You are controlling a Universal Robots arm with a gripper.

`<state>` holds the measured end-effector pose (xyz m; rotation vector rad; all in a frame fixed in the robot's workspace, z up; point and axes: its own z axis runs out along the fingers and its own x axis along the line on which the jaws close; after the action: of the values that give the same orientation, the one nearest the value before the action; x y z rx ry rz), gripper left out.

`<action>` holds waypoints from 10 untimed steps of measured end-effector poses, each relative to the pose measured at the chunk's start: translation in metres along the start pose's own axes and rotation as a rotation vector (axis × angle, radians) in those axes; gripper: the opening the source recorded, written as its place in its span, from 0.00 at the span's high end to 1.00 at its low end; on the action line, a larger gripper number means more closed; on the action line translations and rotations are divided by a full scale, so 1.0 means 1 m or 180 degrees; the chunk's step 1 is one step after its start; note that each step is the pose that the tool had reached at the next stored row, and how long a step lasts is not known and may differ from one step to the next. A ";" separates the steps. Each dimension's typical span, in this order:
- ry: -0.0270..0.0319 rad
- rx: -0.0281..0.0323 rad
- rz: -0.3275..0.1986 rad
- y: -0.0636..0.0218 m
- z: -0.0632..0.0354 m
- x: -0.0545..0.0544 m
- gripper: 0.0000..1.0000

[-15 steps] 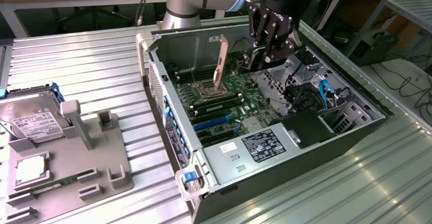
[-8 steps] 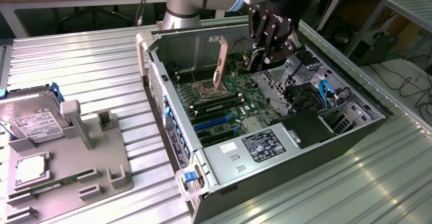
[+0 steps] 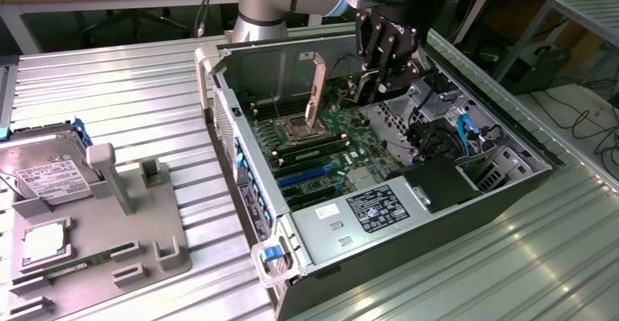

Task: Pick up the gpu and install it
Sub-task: 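Insert the gpu into the slot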

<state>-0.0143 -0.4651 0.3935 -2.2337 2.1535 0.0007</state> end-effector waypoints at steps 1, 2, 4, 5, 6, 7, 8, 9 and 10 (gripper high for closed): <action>0.0000 0.0000 0.0000 0.0000 0.0003 0.000 0.72; 0.0000 0.0000 0.0000 0.0000 0.0007 0.000 0.72; 0.0000 0.0000 0.0000 0.0000 0.0014 0.000 0.72; 0.0000 0.0000 0.0000 0.0000 0.0017 0.000 0.72; 0.0000 0.0000 0.0000 0.0001 0.0020 0.000 0.72; 0.0000 0.0000 0.0000 0.0001 0.0024 0.000 0.72; 0.0000 0.0000 0.0000 0.0001 0.0027 0.000 0.72; 0.0000 0.0000 0.0000 0.0001 0.0030 0.000 0.72; 0.0000 0.0000 0.0000 0.0001 0.0034 0.000 0.72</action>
<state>-0.0143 -0.4651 0.3901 -2.2337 2.1536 0.0007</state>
